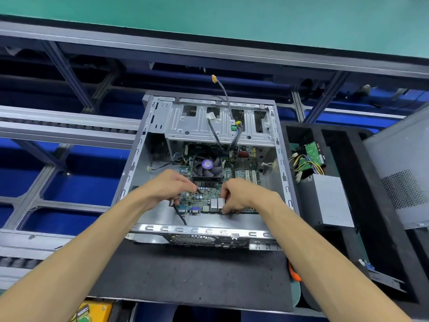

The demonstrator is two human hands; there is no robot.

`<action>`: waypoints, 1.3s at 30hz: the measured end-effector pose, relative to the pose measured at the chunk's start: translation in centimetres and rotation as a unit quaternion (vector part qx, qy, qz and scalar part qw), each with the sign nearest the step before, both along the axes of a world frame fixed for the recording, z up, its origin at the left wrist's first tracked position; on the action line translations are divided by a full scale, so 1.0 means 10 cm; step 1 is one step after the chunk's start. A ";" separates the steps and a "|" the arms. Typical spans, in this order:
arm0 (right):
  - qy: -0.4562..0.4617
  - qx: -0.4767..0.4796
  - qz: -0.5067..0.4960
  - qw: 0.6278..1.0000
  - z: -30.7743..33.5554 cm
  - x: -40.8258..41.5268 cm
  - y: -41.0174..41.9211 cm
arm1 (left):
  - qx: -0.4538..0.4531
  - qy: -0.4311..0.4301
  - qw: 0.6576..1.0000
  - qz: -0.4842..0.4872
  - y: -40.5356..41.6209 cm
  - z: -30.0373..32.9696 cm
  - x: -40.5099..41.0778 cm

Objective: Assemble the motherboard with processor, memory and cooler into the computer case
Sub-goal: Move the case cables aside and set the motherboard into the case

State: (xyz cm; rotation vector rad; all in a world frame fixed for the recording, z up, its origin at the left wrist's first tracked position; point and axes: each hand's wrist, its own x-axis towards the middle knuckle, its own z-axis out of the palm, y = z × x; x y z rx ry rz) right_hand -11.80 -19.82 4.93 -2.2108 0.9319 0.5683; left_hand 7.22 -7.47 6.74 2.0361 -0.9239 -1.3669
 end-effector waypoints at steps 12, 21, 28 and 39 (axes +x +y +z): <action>-0.003 0.027 -0.015 1.000 0.00 -0.01 -0.01 | -0.023 0.066 0.997 -0.040 0.06 0.04 0.01; -0.008 0.028 -0.011 1.000 0.01 -0.02 -0.01 | -0.054 -0.312 0.932 -0.178 -0.01 -0.12 -0.02; -0.007 0.031 -0.018 0.999 -0.03 0.00 -0.02 | -0.068 -0.348 0.900 -0.254 0.00 -0.16 0.12; -0.004 0.039 -0.023 0.999 0.00 0.01 -0.02 | -0.060 -0.332 0.898 -0.283 -0.04 -0.19 0.03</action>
